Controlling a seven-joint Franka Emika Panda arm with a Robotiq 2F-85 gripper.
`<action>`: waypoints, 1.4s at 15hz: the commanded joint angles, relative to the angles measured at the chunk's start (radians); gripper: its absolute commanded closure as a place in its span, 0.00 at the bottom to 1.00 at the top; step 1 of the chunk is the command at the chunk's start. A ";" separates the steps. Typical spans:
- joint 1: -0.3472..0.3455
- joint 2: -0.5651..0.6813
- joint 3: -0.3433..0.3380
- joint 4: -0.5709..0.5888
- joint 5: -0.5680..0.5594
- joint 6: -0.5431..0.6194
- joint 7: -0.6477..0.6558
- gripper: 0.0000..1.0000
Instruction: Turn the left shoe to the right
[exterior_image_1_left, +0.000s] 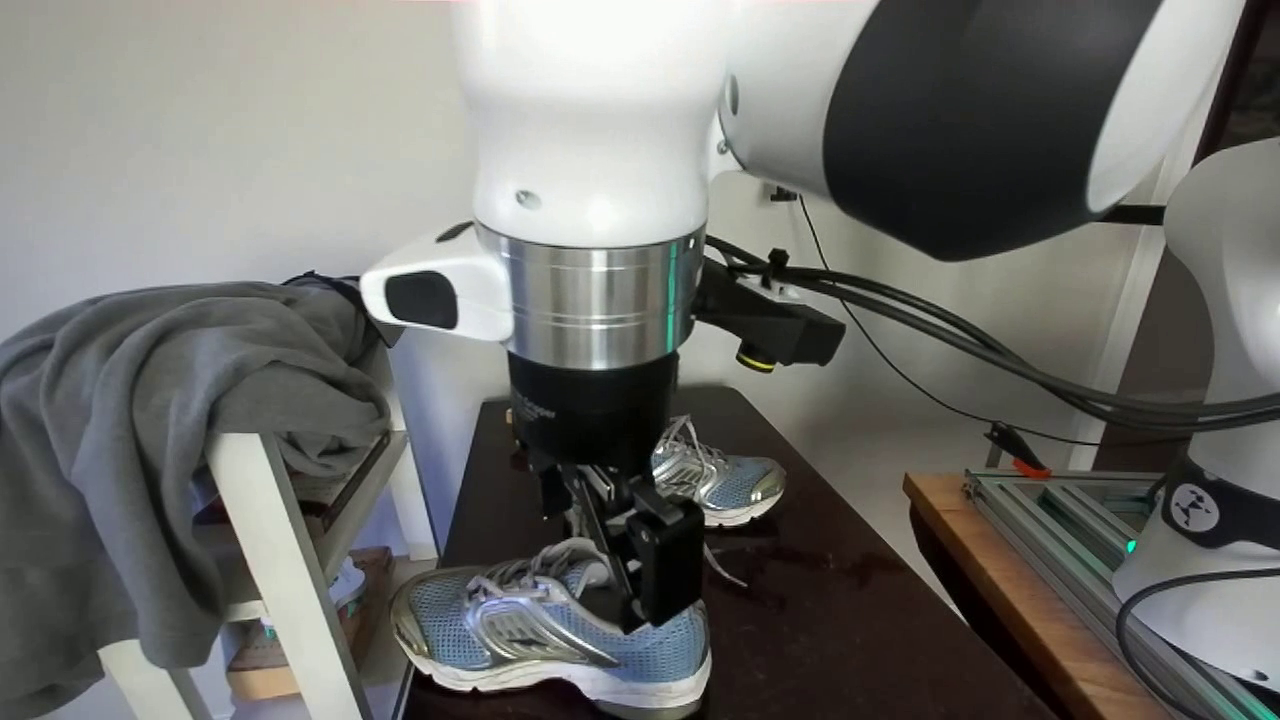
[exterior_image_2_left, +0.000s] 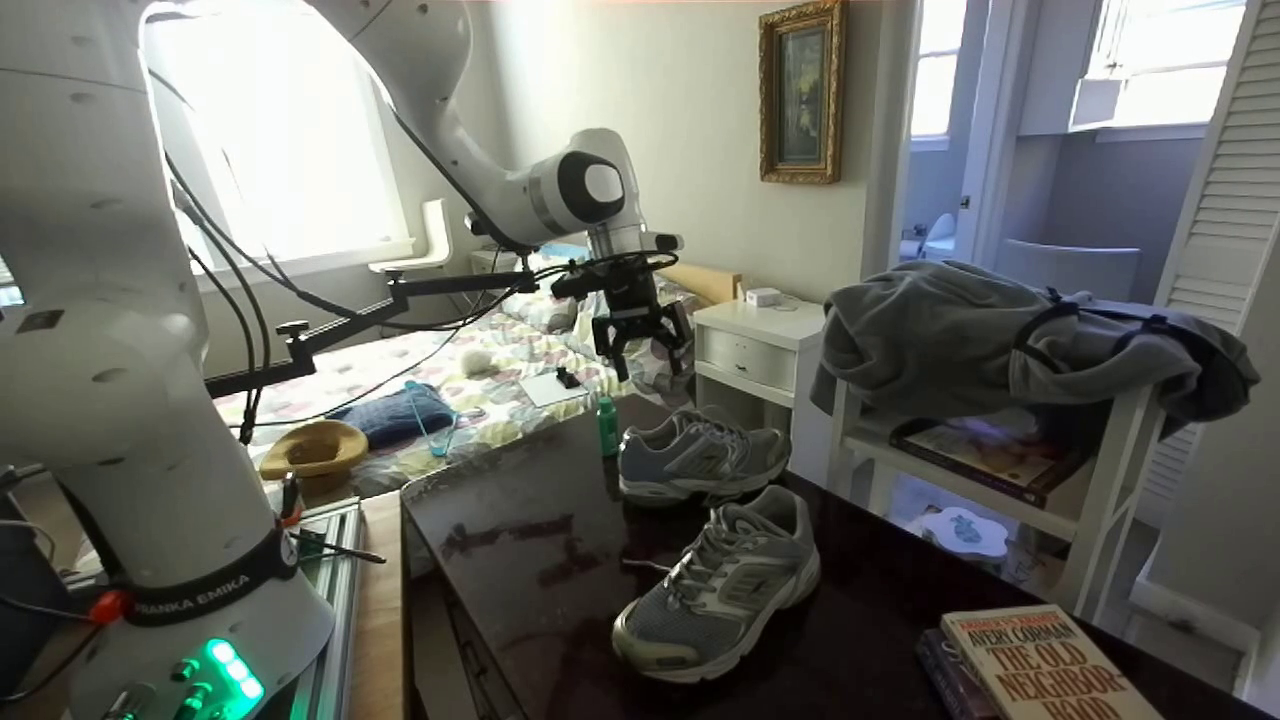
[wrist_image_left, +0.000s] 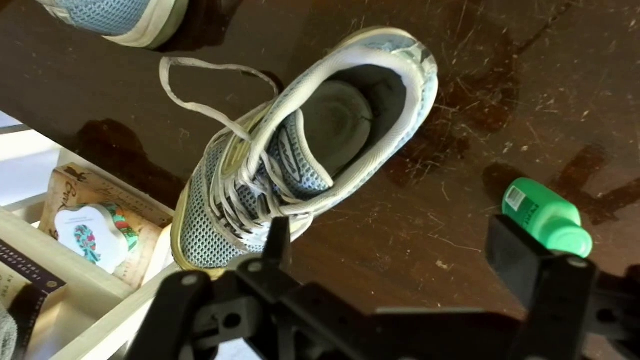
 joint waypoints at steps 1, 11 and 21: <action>0.004 -0.025 -0.002 -0.042 -0.004 0.042 -0.049 0.00; -0.025 -0.034 -0.021 -0.180 0.029 0.084 -0.108 0.00; -0.031 0.001 -0.024 -0.220 0.019 0.214 -0.275 0.00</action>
